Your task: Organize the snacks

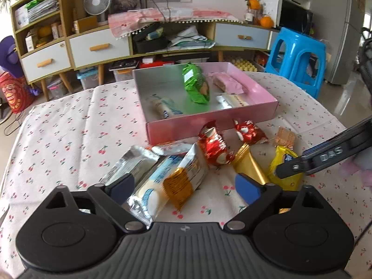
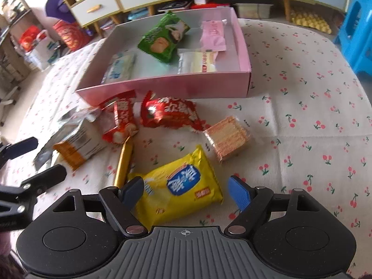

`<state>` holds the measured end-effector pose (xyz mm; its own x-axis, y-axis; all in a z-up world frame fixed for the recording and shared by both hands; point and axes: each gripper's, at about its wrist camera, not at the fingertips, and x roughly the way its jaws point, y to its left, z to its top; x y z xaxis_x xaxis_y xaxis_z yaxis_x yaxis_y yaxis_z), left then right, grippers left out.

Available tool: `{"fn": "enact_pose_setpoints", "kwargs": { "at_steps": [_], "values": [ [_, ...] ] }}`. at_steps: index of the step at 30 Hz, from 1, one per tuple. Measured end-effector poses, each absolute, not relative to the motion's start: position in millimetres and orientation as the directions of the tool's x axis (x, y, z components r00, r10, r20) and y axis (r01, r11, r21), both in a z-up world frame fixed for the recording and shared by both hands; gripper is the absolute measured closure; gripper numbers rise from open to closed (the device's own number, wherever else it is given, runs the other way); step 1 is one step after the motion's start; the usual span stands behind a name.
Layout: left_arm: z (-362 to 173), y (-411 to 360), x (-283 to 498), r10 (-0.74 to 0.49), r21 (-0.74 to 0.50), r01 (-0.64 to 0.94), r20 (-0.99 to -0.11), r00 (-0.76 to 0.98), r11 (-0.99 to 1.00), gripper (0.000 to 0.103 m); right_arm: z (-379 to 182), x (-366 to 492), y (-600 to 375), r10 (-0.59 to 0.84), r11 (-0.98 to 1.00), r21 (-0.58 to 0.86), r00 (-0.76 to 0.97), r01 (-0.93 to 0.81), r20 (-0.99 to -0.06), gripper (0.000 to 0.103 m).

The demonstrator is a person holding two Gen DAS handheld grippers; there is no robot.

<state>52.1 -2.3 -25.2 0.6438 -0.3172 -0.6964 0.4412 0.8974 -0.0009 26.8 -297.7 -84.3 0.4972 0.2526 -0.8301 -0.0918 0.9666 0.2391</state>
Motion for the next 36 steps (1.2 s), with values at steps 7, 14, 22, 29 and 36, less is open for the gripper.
{"fn": "enact_pose_setpoints", "kwargs": {
  "at_steps": [7, 14, 22, 29, 36],
  "values": [
    [-27.0, 0.7, 61.0, -0.371, -0.060, 0.465, -0.696, 0.615, 0.883, 0.038, -93.1, 37.7, -290.3, 0.229, 0.969, 0.243, 0.506, -0.039, -0.832, 0.022],
    [-32.8, -1.4, 66.0, -0.389, -0.085, 0.485, -0.722, 0.572, 0.870, 0.059, -94.2, 38.4, -285.2, 0.216, 0.974, 0.219, 0.516, -0.056, -0.829, 0.019],
    [-33.8, -9.6, 58.4, -0.430, -0.102, 0.555, -0.750, 0.502, 0.826, 0.078, -94.8, 33.1, -295.8, 0.230, 0.972, 0.219, 0.500, -0.082, -0.835, 0.018],
    [-35.9, -13.6, 48.5, -0.460, -0.121, 0.603, -0.767, 0.447, 0.788, 0.070, -94.1, 23.5, -315.4, 0.232, 0.972, 0.216, 0.475, -0.089, -0.849, 0.018],
    [-29.8, -11.6, 52.4, -0.432, -0.104, 0.550, -0.744, 0.510, 0.829, 0.036, -86.4, 17.3, -332.9, 0.217, 0.973, 0.227, 0.487, -0.039, -0.846, 0.018]
  ]
}}
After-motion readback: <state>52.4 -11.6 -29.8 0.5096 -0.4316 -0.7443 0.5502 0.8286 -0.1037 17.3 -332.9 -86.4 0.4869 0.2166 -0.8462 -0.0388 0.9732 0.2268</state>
